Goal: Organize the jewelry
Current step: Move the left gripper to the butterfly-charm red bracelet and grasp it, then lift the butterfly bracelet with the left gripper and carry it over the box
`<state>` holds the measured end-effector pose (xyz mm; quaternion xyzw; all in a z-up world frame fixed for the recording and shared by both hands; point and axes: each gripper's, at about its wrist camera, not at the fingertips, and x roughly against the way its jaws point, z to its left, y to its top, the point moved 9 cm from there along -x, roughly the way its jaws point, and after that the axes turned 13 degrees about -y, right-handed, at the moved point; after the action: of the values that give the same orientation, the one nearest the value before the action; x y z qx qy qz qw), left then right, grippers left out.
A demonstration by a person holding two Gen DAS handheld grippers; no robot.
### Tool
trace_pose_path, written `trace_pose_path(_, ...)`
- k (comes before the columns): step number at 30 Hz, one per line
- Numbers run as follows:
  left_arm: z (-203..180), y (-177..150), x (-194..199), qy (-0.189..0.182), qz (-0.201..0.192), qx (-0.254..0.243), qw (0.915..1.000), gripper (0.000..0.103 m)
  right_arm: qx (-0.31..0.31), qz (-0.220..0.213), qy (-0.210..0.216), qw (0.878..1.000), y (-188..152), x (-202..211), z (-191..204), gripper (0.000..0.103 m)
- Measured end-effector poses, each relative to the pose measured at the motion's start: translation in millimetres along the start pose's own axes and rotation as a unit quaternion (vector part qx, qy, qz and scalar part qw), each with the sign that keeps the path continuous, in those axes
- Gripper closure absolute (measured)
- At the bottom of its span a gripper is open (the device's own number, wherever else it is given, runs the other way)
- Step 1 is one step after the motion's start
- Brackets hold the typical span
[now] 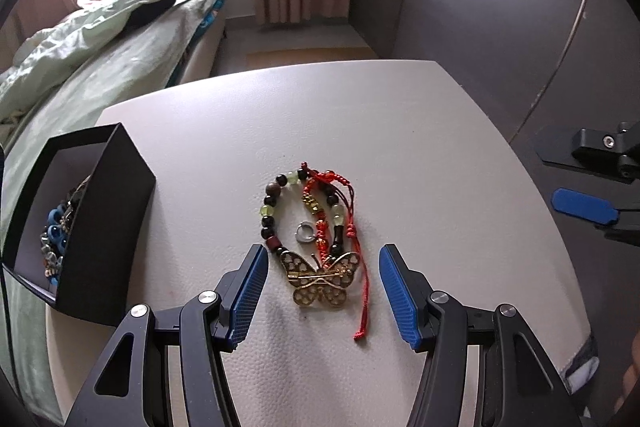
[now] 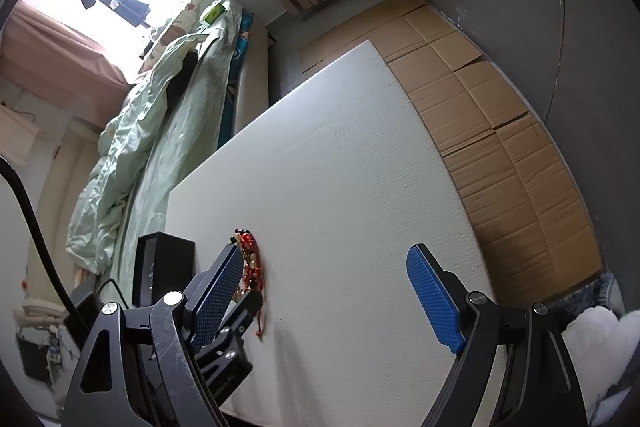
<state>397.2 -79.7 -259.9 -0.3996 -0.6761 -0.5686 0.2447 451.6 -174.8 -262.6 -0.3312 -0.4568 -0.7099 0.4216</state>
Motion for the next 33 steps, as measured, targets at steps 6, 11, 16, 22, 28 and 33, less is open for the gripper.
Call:
trace_pose_path(6,6,-3,-3,-0.002,0.003,0.021,0.9998,0.051,0.008,0.0,-0.001,1.0,0,1,1,0.019)
trace_pose_path(11,10,-2,-2,-0.009,0.01,0.028,0.9995,0.061,0.02,0.002,0.0,1.0,-2,0,7,0.019)
trace_pose_path(16,14,7,15,-0.029,-0.007,0.036,0.9989,0.061,0.034,0.003,-0.004,0.999,-4,-2,13,0.019)
trace_pose_path(22,28,21,40,-0.045,-0.037,0.06,0.9965,0.061,0.047,0.004,-0.005,0.999,-7,-6,20,0.019)
trace_pose_path(28,36,33,61,-0.042,-0.066,0.059,0.9952,0.061,0.071,0.0,-0.006,0.997,-9,-13,34,0.019)
trace_pose_path(33,41,39,73,-0.05,-0.08,0.062,0.9936,0.061,0.099,-0.005,-0.005,0.995,-11,-20,53,0.025)
